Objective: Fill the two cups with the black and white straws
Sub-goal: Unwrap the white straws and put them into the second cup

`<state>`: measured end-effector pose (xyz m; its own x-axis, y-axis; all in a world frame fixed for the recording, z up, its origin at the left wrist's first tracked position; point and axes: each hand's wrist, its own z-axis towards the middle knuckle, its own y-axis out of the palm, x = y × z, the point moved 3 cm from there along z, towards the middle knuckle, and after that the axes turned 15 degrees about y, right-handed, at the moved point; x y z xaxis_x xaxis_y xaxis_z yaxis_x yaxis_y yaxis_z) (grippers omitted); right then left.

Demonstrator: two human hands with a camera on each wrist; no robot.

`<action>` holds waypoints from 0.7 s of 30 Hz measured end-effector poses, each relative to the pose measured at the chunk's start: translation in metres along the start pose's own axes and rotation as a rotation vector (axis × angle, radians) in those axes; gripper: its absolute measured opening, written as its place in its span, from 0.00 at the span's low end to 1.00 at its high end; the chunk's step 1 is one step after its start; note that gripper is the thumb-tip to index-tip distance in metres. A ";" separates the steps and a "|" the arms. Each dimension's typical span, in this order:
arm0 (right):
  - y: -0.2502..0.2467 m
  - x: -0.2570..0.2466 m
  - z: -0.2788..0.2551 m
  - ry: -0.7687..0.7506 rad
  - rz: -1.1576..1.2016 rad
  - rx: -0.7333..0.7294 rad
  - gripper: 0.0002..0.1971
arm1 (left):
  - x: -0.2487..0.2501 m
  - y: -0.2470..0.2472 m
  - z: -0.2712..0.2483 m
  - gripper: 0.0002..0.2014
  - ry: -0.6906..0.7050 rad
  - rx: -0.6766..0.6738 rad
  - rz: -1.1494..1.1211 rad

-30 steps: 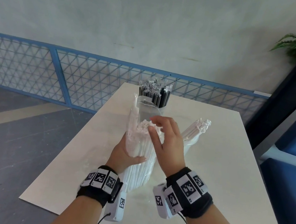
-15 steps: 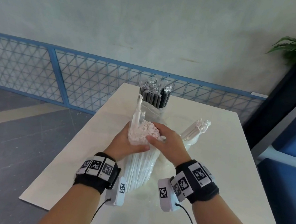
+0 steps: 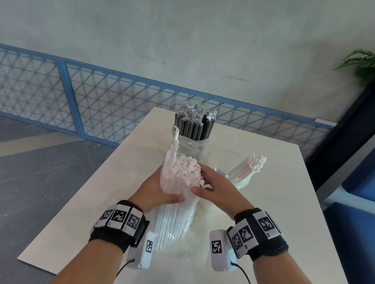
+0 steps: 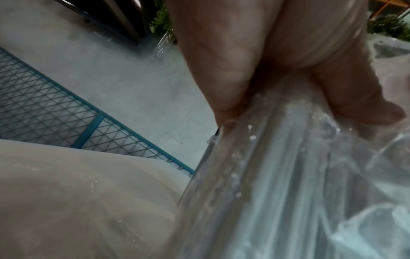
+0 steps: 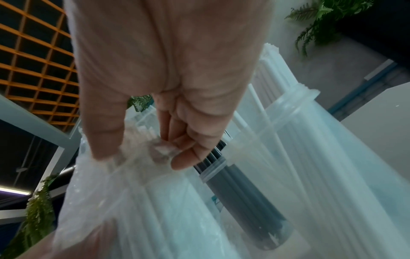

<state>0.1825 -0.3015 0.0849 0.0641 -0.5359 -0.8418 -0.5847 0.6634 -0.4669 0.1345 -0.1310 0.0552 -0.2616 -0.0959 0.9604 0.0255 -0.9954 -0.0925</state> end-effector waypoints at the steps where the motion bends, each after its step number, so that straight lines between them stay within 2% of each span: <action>1: 0.000 0.000 0.000 0.000 0.004 0.013 0.29 | 0.000 0.000 0.000 0.39 0.000 -0.008 0.005; 6: 0.007 0.003 0.004 0.002 -0.038 0.270 0.26 | 0.002 0.003 0.002 0.38 -0.009 -0.054 0.043; 9: 0.015 0.008 0.008 0.018 -0.018 0.385 0.21 | 0.002 0.002 0.005 0.33 0.002 0.018 0.021; 14: 0.024 0.007 0.005 0.010 0.076 0.547 0.20 | 0.001 0.008 0.007 0.37 0.029 0.110 0.045; 18: 0.026 0.004 0.003 -0.002 0.138 0.565 0.12 | 0.000 0.010 0.008 0.41 0.026 0.162 0.085; 21: 0.026 -0.002 0.001 -0.004 0.182 0.560 0.12 | 0.000 0.008 0.006 0.38 0.016 0.169 0.102</action>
<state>0.1683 -0.2830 0.0742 0.0059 -0.3862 -0.9224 -0.0708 0.9199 -0.3856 0.1409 -0.1388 0.0558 -0.2651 -0.1976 0.9438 0.2142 -0.9664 -0.1421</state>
